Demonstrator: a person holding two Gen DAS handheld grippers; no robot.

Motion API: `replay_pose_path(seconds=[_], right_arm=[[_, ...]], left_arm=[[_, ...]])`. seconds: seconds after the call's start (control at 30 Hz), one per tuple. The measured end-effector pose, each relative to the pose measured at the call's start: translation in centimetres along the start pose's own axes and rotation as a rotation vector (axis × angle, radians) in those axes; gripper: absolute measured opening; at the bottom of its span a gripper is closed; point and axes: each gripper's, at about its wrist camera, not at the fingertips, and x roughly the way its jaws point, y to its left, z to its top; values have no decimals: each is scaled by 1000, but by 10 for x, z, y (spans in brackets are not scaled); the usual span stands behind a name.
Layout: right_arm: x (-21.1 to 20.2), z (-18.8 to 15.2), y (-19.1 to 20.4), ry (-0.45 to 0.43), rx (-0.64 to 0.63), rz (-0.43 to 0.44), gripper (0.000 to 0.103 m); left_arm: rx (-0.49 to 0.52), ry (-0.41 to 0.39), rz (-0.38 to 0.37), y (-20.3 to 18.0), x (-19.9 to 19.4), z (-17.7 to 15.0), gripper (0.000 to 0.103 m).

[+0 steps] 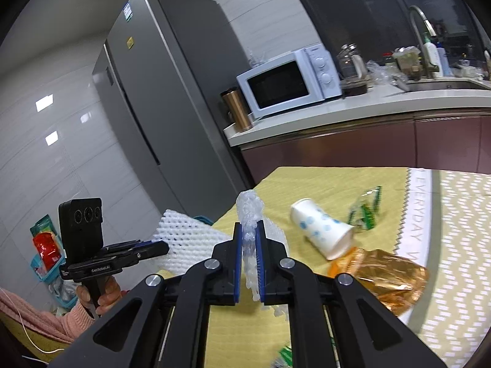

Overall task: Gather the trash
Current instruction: 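Grasp the white foam netting with the left tool while the right tool grasps it too, then carry the foam netting with both tools over the blue bin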

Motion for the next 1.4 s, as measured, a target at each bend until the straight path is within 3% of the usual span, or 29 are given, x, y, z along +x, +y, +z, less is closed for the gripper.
replay_pose_path(seconds=[0.8,1.4], right_arm=[[121,22,84,138,-82,211,7],[191,31,122,243,-65,311,7]], left_arm=[[-119,-104,282,79,-90,-6,14],[-211,-107,430,138,-115,-19,14]])
